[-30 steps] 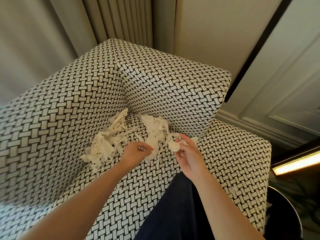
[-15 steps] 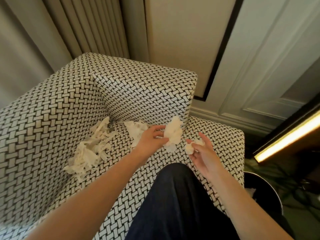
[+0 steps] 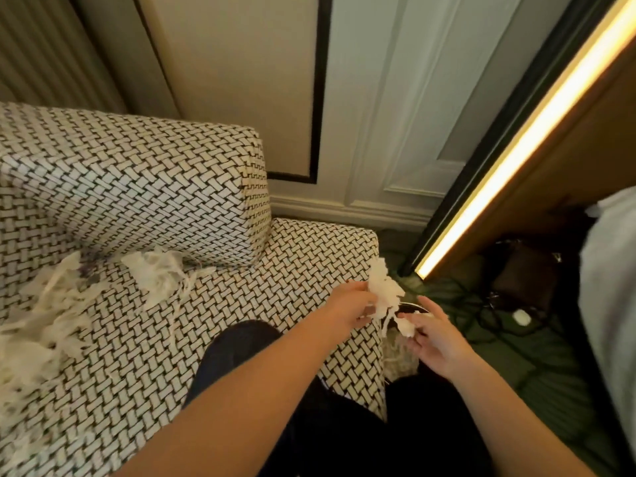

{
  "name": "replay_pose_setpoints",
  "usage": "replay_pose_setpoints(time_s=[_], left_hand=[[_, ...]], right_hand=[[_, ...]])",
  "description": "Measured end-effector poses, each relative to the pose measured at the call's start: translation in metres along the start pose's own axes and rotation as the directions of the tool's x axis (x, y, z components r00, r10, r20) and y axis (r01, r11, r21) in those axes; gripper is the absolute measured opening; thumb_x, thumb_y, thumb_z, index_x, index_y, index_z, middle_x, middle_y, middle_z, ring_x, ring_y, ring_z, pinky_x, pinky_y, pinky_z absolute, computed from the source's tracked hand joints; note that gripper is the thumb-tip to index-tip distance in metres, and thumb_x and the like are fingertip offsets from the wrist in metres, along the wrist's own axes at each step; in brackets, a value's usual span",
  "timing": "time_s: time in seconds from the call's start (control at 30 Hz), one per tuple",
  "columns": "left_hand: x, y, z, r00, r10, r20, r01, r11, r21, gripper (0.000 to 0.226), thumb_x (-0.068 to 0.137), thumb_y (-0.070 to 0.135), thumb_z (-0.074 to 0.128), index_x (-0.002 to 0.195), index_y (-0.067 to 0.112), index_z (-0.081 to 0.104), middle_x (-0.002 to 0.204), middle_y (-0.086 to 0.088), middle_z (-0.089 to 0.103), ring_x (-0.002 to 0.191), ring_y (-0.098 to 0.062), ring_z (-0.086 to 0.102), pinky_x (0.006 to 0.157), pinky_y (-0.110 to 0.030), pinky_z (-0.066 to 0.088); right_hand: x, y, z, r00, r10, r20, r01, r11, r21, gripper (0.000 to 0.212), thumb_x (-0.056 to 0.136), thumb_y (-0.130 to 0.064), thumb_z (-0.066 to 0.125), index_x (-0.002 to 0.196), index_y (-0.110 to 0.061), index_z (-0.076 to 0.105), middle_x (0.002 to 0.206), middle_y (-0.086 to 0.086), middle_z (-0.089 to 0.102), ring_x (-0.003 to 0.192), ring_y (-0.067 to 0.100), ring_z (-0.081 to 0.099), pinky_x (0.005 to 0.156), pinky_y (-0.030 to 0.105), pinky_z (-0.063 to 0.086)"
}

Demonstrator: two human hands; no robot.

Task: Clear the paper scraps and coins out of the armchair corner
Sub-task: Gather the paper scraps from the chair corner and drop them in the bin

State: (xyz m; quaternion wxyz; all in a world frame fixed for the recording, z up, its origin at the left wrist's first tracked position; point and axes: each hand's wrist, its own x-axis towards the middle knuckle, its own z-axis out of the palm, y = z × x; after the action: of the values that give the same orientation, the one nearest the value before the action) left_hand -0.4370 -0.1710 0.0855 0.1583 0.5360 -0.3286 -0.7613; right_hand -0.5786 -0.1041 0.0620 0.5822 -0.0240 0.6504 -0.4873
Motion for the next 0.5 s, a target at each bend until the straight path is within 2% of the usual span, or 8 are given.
replay_pose_setpoints(time_s=[0.13,0.3,0.43,0.5], left_hand=[[0.007,-0.003,0.03,0.996,-0.022,0.081,0.011,0.992,0.124,0.044,0.091,0.014,0.057,0.134,0.019,0.047,0.126,-0.004,0.055,0.104,-0.016,0.056,0.086,-0.03,0.047],[0.007,-0.004,0.042,0.99,-0.025,0.139,-0.013,0.966,0.26,0.049,0.095,0.02,0.052,0.142,0.023,0.037,0.137,-0.005,0.046,0.115,-0.018,0.052,0.079,-0.025,0.046],[0.006,-0.006,0.033,0.989,-0.028,0.143,-0.015,0.956,0.294,0.048,0.096,0.019,0.05,0.142,0.022,0.037,0.139,-0.006,0.045,0.117,-0.02,0.052,0.089,-0.03,0.045],[0.007,-0.006,0.025,0.991,-0.026,0.128,-0.012,0.957,0.29,0.047,0.096,0.019,0.05,0.141,0.022,0.039,0.139,-0.004,0.046,0.114,-0.018,0.053,0.09,-0.031,0.045]], right_hand=[[0.012,-0.006,-0.031,1.0,0.001,-0.025,-0.003,0.997,-0.076,0.059,0.085,0.009,0.053,0.134,-0.023,0.043,0.111,0.013,0.06,0.092,0.024,0.06,0.066,0.032,0.048],[0.027,-0.012,-0.049,0.998,0.009,-0.069,-0.02,0.985,-0.171,0.059,0.087,0.008,0.053,0.135,-0.024,0.044,0.127,0.015,0.05,0.11,0.031,0.055,0.068,0.031,0.048],[0.031,-0.016,-0.052,0.996,0.049,-0.076,-0.061,0.983,-0.172,0.06,0.089,0.0,0.055,0.139,-0.029,0.039,0.136,0.015,0.047,0.119,0.032,0.05,0.07,0.034,0.05],[0.029,-0.018,-0.052,0.995,0.078,-0.06,-0.087,0.981,-0.173,0.063,0.091,-0.006,0.056,0.142,-0.034,0.033,0.142,0.015,0.041,0.123,0.034,0.046,0.08,0.039,0.05]])
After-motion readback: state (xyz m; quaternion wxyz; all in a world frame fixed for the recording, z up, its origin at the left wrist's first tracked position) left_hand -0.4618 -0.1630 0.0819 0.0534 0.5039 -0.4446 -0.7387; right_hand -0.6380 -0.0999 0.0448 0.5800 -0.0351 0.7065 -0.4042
